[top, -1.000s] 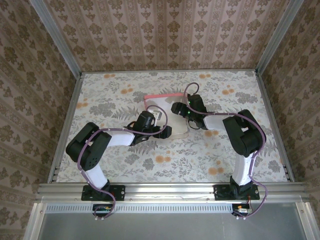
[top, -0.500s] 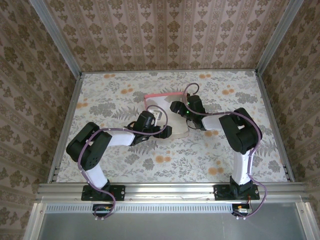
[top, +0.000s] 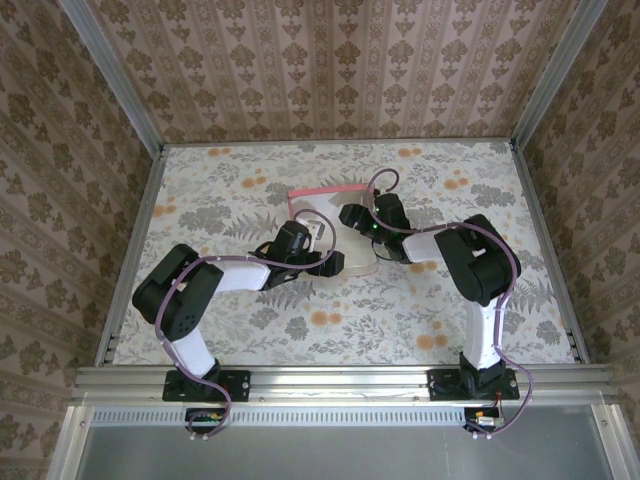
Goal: Fold the paper box
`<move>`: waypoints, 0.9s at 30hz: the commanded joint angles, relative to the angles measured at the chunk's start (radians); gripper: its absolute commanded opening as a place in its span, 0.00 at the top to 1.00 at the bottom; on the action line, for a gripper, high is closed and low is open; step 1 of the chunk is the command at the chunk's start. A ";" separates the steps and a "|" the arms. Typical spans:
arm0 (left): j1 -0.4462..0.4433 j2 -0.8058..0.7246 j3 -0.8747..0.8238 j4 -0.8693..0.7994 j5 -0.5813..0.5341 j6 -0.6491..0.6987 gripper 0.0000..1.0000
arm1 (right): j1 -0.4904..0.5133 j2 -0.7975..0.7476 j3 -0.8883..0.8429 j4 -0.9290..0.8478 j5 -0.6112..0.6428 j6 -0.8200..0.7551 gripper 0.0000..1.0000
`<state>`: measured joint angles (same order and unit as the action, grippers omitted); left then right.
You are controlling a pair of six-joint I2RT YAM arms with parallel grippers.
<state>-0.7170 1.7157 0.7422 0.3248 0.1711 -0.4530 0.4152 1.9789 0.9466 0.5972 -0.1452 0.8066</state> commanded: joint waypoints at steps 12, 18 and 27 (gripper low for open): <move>-0.102 -0.211 0.043 -0.329 -0.121 -0.019 0.00 | 0.014 -0.041 -0.073 0.026 -0.047 0.003 0.24; -0.121 -0.287 0.036 -0.322 -0.153 -0.028 0.00 | 0.023 -0.119 -0.121 -0.019 -0.082 -0.034 0.24; -0.116 -0.303 0.070 -0.249 -0.107 0.068 0.00 | 0.092 -0.282 -0.181 -0.209 -0.008 -0.093 0.23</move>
<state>-0.8326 1.4258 0.7765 0.0399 0.0525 -0.4377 0.4828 1.7706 0.7868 0.4824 -0.1879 0.7540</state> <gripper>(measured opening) 0.997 0.771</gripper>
